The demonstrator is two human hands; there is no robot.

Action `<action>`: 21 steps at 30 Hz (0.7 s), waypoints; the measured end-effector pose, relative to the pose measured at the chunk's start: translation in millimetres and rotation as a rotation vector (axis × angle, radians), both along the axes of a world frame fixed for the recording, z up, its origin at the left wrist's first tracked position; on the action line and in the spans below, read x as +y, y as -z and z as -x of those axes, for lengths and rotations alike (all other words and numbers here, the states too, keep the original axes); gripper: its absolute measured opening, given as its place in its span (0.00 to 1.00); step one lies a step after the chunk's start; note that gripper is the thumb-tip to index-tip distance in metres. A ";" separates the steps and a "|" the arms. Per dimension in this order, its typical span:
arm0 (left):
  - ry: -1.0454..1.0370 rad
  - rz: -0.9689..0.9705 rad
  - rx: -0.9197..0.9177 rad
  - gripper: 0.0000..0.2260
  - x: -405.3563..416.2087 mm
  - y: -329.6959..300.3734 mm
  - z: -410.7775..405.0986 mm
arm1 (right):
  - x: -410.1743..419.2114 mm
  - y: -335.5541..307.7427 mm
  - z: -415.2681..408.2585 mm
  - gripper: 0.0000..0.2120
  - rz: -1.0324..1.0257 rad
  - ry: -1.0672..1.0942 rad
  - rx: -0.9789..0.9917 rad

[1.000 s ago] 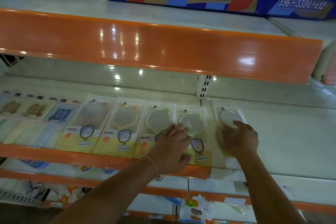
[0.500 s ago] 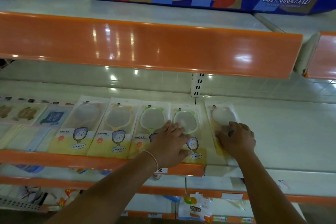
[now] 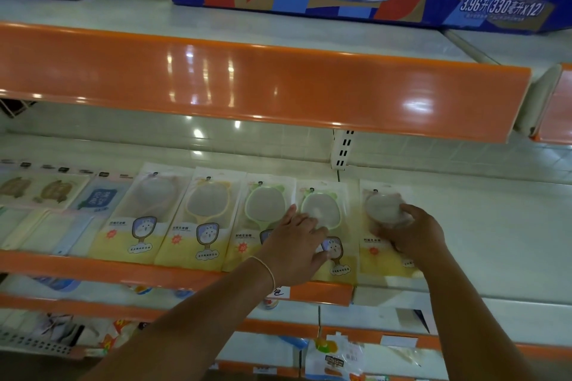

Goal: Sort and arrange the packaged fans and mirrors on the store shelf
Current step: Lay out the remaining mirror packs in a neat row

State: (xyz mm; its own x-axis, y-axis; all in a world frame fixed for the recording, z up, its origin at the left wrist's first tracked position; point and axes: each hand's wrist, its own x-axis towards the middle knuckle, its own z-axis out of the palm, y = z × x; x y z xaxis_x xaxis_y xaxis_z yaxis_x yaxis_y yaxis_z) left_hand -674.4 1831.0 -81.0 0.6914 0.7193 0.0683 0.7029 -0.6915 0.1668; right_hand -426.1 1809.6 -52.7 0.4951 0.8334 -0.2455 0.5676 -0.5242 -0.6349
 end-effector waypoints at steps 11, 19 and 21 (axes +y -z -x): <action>-0.058 -0.004 -0.188 0.26 1.7 1.0 1.3 | -8.2 1.0 -3.8 0.18 -0.268 0.349 0.967; -0.181 0.053 -0.259 0.29 0.0 -3.4 14.7 | 4.5 11.6 55.2 0.14 -0.251 0.083 0.661; -0.164 0.058 -0.216 0.29 -1.3 -0.6 19.3 | 9.1 15.0 66.1 0.15 -0.264 0.024 0.569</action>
State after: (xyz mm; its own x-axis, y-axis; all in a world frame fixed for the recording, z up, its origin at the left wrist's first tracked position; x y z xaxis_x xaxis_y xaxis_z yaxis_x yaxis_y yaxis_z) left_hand -693.7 1829.8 -80.4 0.5395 0.8272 0.1570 0.7481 -0.5565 0.3615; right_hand -492.1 1818.7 -67.7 0.3668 0.8921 -0.2638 0.0923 -0.3171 -0.9439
